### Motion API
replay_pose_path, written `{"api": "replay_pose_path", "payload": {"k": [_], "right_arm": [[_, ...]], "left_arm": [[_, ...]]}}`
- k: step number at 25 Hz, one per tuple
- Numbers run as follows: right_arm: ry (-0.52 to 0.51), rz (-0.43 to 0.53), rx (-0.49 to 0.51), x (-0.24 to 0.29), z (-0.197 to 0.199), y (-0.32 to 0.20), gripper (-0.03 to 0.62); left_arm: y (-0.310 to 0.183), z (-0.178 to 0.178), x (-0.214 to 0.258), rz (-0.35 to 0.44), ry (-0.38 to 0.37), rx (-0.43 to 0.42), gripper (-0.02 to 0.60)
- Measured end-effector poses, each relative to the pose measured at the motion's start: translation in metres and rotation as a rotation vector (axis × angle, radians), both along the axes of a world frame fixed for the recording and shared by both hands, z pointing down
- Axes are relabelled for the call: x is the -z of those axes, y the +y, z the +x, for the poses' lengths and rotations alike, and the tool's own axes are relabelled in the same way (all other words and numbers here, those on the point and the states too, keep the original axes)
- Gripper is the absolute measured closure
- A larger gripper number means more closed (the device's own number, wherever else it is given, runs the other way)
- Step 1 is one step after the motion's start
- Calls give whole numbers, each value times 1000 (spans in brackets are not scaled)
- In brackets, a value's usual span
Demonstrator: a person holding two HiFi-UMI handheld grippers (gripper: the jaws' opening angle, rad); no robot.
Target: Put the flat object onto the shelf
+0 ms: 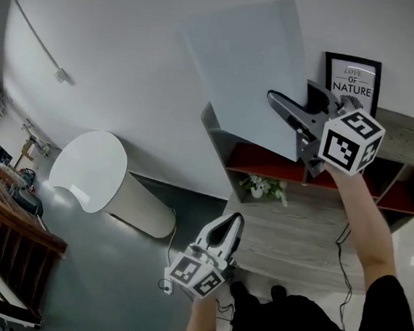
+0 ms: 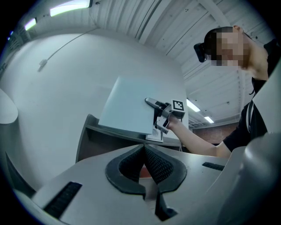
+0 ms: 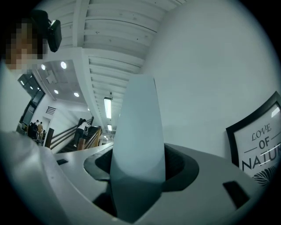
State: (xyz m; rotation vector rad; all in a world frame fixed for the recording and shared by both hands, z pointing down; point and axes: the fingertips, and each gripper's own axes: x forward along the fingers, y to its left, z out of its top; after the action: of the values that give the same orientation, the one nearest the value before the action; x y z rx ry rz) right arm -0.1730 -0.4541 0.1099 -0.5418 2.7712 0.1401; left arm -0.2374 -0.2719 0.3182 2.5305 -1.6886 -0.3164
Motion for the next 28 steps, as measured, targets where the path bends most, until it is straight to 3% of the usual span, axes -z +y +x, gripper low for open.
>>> {"api": "replay_pose_path", "payload": {"k": [11,28], "right_arm": [[40,-17,-59,-9,-21,-37,316],[105,-5,-17,-18,-38,-60,316]], "left_arm": [[-23,-11,8,0,-14,-80,568],[-40,-33,2,-3,1,-146,568]]}}
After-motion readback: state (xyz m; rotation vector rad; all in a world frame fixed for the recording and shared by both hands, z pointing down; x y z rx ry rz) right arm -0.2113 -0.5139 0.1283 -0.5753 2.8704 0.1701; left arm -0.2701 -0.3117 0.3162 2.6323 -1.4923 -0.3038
